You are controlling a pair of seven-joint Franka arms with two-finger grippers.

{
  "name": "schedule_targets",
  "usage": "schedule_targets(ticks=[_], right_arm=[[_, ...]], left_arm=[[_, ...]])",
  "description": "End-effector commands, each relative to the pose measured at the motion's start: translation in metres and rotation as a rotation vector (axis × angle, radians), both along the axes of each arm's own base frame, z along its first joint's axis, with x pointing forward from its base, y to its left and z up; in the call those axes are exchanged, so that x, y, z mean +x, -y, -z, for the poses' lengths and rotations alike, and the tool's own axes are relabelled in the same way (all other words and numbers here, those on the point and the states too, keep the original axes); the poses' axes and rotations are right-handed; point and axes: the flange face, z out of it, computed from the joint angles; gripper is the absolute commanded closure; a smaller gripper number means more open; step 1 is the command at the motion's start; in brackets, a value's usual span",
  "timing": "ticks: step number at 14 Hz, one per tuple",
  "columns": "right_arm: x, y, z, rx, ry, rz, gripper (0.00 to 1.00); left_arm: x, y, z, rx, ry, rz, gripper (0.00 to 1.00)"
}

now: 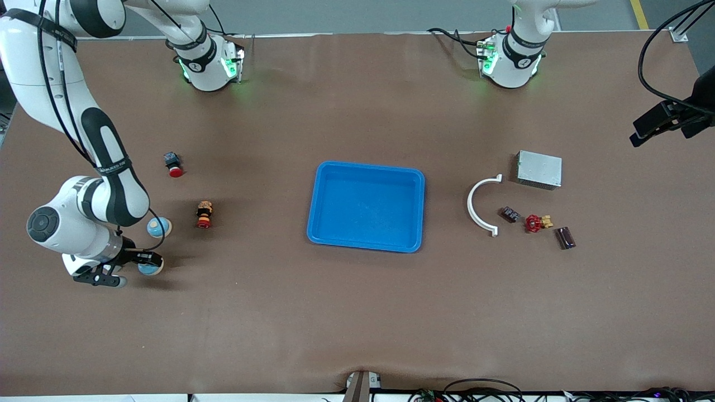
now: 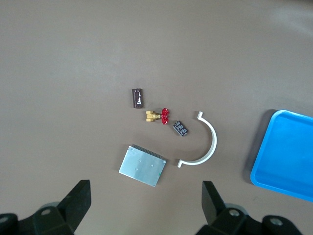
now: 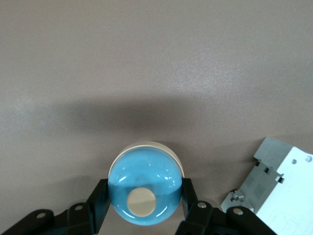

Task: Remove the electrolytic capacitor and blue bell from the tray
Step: 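Lower the bell beside the first bell and open the right gripper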

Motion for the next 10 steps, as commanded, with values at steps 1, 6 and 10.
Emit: schedule_targets(ticks=[1, 6, 10], right_arm=[[-0.003, 0.005, 0.002, 0.014, 0.006, -0.004, 1.0], [-0.003, 0.004, 0.003, 0.014, 0.007, 0.007, 0.0], [-0.003, 0.003, 0.003, 0.014, 0.007, 0.005, 0.0]], left_arm=[[0.001, 0.002, -0.002, -0.014, 0.03, 0.016, 0.0], [0.002, 0.022, 0.004, 0.02, 0.017, 0.098, 0.0], [0.009, 0.026, 0.012, 0.008, 0.035, 0.104, 0.0]])
